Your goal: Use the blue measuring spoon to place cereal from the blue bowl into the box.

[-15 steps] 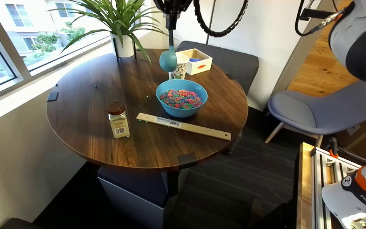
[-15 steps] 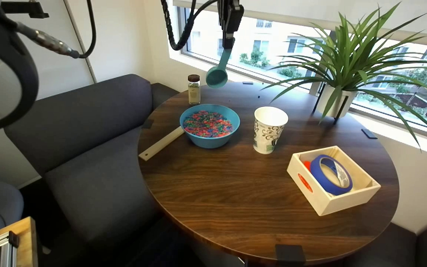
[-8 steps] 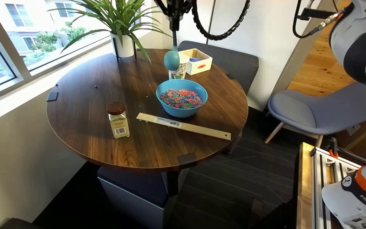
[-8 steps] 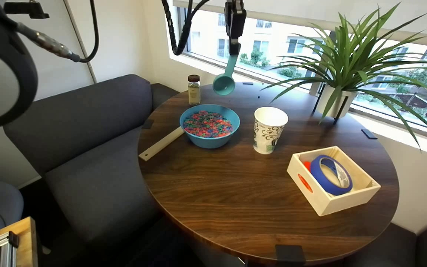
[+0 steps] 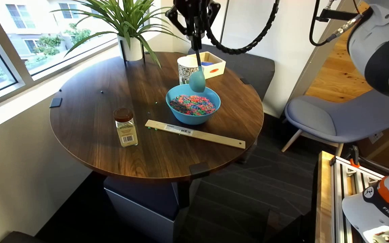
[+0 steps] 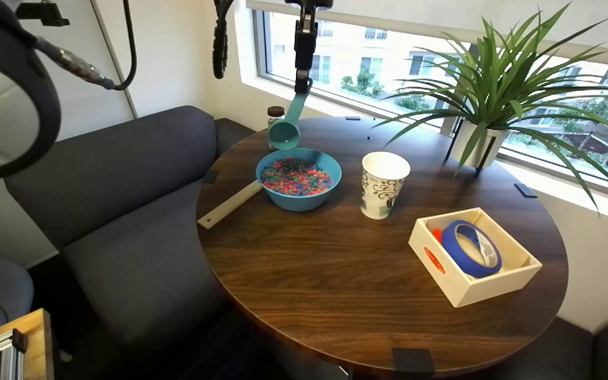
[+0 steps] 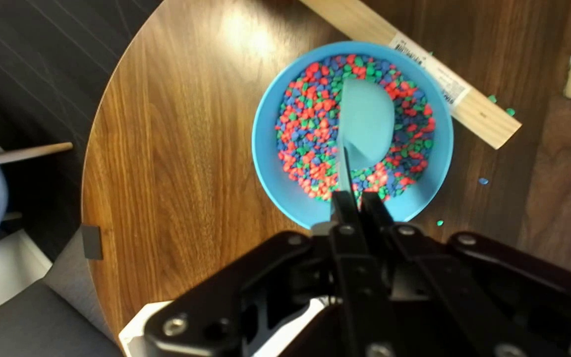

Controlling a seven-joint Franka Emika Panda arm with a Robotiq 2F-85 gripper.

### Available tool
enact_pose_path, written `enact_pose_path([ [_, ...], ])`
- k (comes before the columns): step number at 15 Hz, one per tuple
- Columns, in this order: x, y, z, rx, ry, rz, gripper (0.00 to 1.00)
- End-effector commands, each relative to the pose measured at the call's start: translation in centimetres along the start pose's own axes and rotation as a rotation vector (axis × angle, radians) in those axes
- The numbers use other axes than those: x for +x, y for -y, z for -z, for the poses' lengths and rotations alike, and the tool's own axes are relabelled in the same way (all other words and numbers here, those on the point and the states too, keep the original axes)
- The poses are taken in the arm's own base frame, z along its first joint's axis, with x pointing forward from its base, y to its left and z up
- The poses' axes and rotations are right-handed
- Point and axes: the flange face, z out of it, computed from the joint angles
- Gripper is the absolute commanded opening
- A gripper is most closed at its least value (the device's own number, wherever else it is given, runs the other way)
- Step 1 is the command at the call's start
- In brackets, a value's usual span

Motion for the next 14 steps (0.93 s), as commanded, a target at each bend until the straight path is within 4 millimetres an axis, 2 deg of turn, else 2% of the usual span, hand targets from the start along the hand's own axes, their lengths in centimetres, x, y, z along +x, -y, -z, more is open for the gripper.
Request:
enact_pose_path([
  [1, 0.5, 1.1, -0.3, 0.115, 0.047, 0.008, 0.05],
  [5, 3.3, 1.3, -0.8, 0.219, 0.005, 0.096, 0.05],
  [7, 4.9, 0.7, -0.9, 0.284, -0.002, 0.161, 0.05],
  [8, 5.7, -0.3, -0.9, 0.299, 0.006, 0.202, 0.05],
  [13, 7.1, -5.1, -0.5, 0.281, 0.053, 0.438, 0.05],
  [14, 7.5, -4.1, -1.2, 0.268, 0.031, 0.363, 0.05],
])
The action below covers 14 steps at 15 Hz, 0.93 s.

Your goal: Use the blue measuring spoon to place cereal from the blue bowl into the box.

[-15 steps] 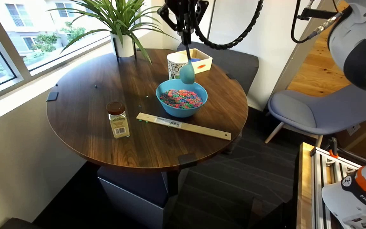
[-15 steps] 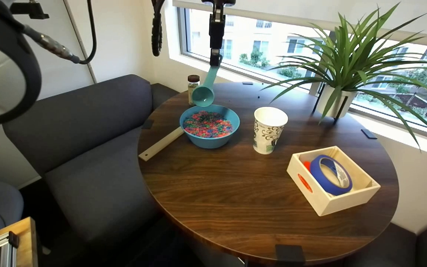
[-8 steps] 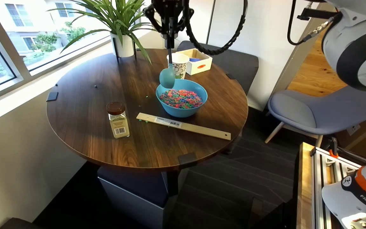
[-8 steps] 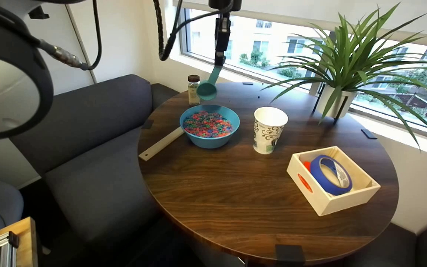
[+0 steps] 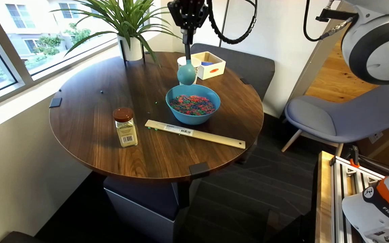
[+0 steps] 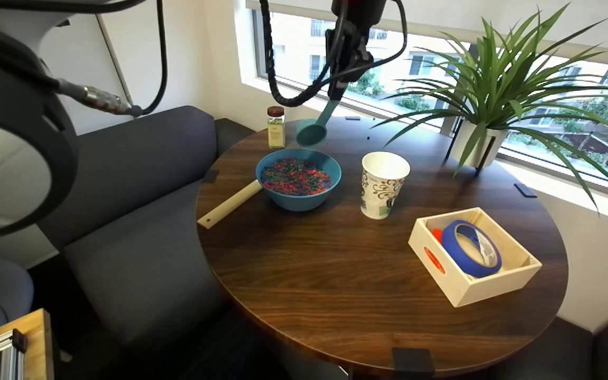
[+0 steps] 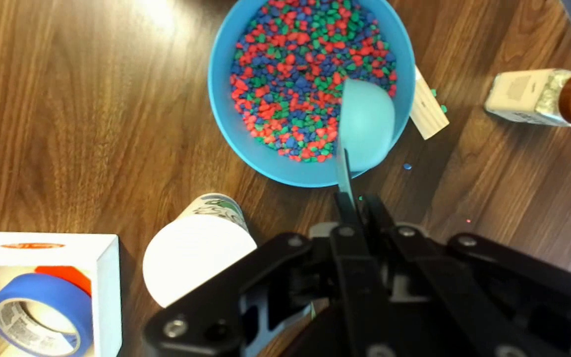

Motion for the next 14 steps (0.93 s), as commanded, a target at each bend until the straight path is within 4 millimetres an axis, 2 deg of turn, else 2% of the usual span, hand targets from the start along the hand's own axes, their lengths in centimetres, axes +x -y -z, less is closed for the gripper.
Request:
enact_pose_path([
  [1, 0.1, -0.7, 0.3, 0.0, -0.003, 0.004, 0.09],
  [4, 0.1, -0.6, 0.2, -0.001, -0.002, 0.003, 0.09],
  [6, -0.1, -0.6, -0.1, 0.006, 0.025, 0.017, 0.04],
  [9, -0.1, -0.9, -0.7, 0.0, 0.059, -0.043, 0.04],
  [14, -1.1, -0.3, -1.8, 0.011, 0.162, -0.077, 0.04],
])
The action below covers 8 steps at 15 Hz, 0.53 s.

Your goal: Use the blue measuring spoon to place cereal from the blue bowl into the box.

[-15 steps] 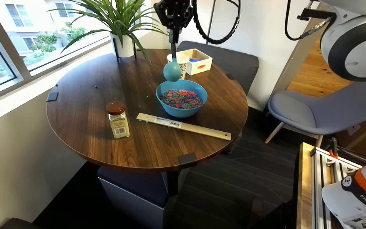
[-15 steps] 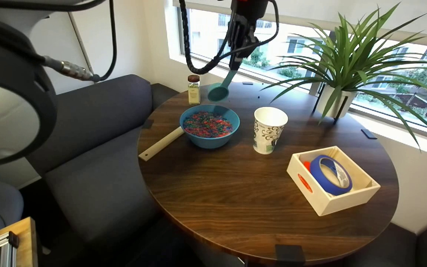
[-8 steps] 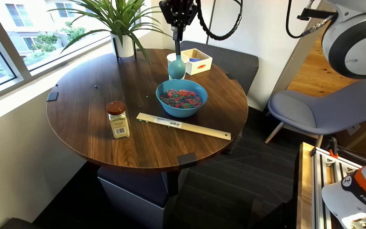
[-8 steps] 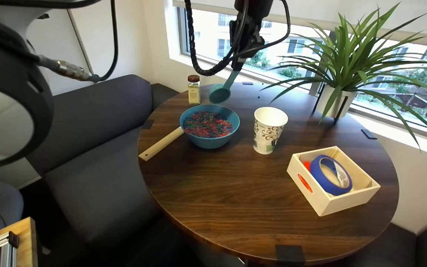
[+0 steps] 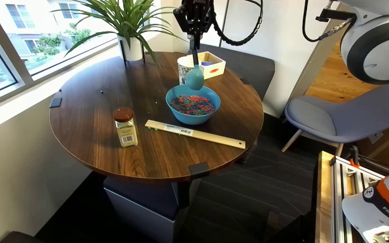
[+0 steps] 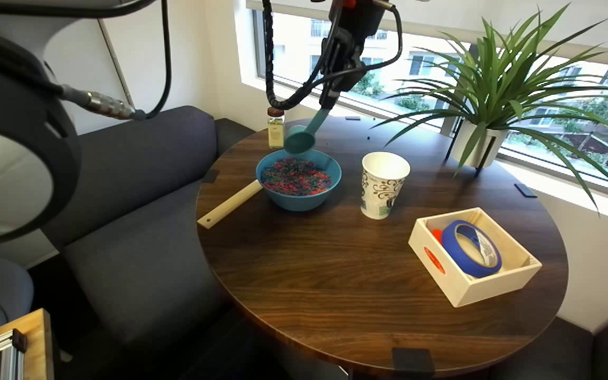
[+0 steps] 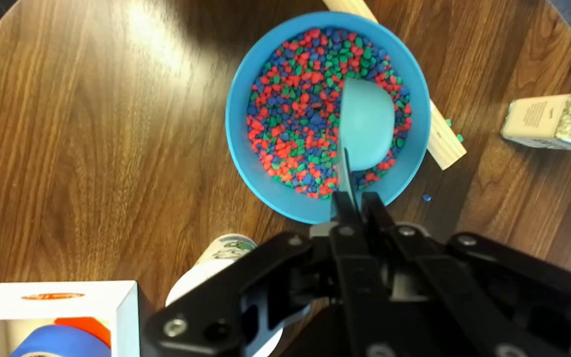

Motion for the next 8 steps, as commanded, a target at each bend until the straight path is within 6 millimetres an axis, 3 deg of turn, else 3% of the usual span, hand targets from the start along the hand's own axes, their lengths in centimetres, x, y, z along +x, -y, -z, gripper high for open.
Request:
enact_pose_path([
  [1, -0.8, 0.8, -0.6, 0.029, 0.068, -0.038, 0.04],
  [8, 1.1, 3.1, 0.1, 0.066, -0.133, -0.188, 0.04],
])
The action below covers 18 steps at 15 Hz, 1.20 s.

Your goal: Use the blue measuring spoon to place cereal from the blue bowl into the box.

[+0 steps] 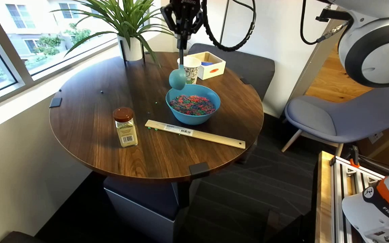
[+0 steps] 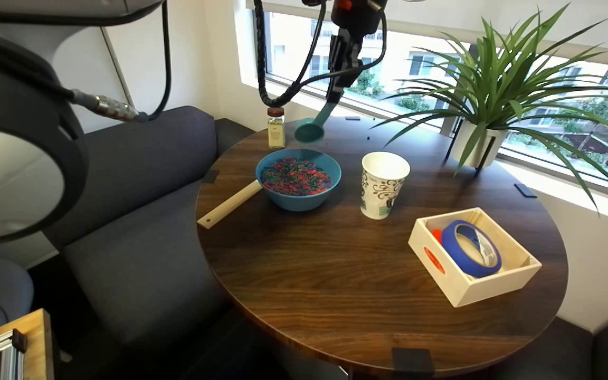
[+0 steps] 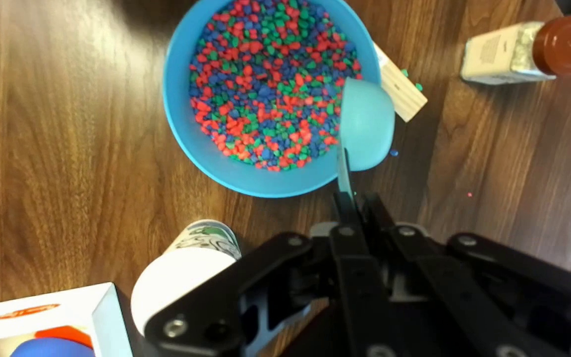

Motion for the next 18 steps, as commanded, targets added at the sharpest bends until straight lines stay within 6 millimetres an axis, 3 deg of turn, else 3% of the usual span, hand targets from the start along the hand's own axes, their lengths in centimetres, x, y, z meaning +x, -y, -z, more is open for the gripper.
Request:
enact_pose_path([
  [1, 0.2, 0.2, 0.0, 0.005, -0.019, -0.009, 0.04],
  [2, 0.1, 0.3, 0.0, 0.004, -0.021, -0.009, 0.09],
  [5, 0.3, 0.2, 0.0, 0.005, -0.022, -0.012, 0.09],
  [6, 0.4, 0.1, -0.5, 0.002, -0.007, -0.032, 0.04],
  [13, -0.2, 0.0, -4.4, -0.069, 0.15, -0.017, 0.04],
  [18, 0.2, 1.6, -5.1, 0.011, 0.138, -0.002, 0.04],
])
